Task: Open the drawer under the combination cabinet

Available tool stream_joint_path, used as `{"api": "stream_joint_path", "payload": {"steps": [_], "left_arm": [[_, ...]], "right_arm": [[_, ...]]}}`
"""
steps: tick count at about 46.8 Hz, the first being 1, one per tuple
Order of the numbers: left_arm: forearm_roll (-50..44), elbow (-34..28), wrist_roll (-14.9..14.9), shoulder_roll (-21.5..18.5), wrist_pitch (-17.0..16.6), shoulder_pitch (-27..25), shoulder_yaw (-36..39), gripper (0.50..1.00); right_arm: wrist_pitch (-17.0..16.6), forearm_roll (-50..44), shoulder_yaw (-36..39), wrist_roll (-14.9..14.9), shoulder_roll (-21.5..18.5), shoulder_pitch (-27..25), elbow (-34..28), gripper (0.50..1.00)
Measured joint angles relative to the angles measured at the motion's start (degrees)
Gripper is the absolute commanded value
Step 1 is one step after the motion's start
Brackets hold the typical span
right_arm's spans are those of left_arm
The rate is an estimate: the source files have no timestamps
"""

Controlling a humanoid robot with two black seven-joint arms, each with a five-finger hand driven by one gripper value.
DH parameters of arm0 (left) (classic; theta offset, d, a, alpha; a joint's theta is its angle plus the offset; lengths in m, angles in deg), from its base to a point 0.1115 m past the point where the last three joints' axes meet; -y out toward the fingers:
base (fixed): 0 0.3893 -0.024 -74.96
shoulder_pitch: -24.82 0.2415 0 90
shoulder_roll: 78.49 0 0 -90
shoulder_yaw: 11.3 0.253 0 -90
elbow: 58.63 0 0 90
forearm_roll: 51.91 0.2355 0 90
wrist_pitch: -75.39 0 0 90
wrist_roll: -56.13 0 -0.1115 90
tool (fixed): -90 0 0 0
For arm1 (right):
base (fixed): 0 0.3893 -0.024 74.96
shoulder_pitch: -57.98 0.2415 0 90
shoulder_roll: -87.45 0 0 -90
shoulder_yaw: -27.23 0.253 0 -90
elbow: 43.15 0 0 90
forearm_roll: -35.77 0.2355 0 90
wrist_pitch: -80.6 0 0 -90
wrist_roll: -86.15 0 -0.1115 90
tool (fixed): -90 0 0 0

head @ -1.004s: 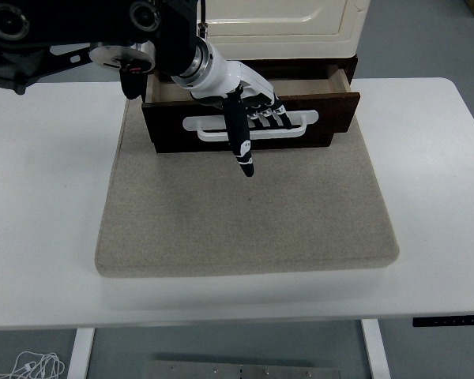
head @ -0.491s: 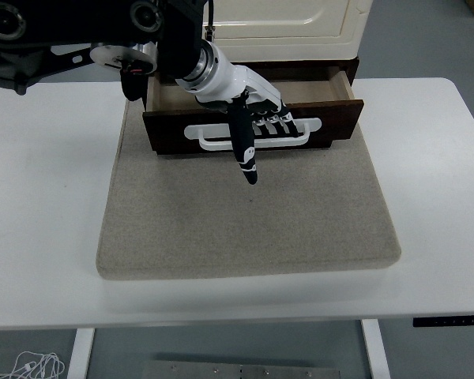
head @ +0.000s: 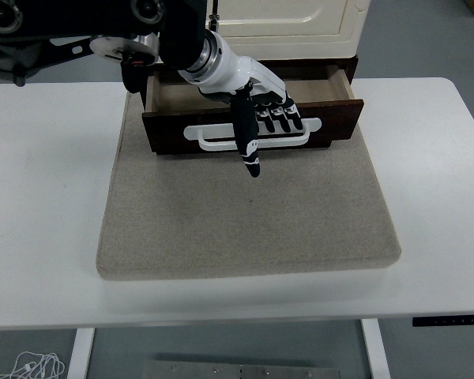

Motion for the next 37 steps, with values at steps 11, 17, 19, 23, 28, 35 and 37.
{"api": "stream_joint_path", "payload": {"steps": [11, 17, 19, 23, 28, 35, 37], "left_arm": [[0.2, 0.0, 0.0, -0.1, -0.1, -0.1, -2.4, 1.0], [0.1, 0.1, 0.2, -0.7, -0.1, -0.2, -5.0, 1.0], [0.1, 0.2, 0.3, -1.1, -0.1, -0.3, -5.9, 1.0], [-0.1, 0.3, 0.6, -2.1, -0.1, -0.4, -8.4, 1.0], [-0.2, 0.6, 0.8, -3.4, -0.1, -0.4, -12.3, 1.0], [-0.8, 1.6, 1.5, -5.8, 0.0, 0.2, -19.0, 1.0], [-0.8, 2.3, 2.0, -6.3, 0.0, 0.5, -21.0, 1.0]], "right_arm": [[0.0, 0.0, 0.0, 0.0, 0.0, 0.0, 0.0, 0.926], [0.0, 0.0, 0.0, 0.0, 0.0, 0.0, 0.0, 0.928], [0.0, 0.0, 0.0, 0.0, 0.0, 0.0, 0.0, 0.926], [0.0, 0.0, 0.0, 0.0, 0.0, 0.0, 0.0, 0.926], [0.0, 0.0, 0.0, 0.0, 0.0, 0.0, 0.0, 0.926], [0.0, 0.0, 0.0, 0.0, 0.0, 0.0, 0.0, 0.926], [0.0, 0.0, 0.0, 0.0, 0.0, 0.0, 0.0, 0.928]]}}
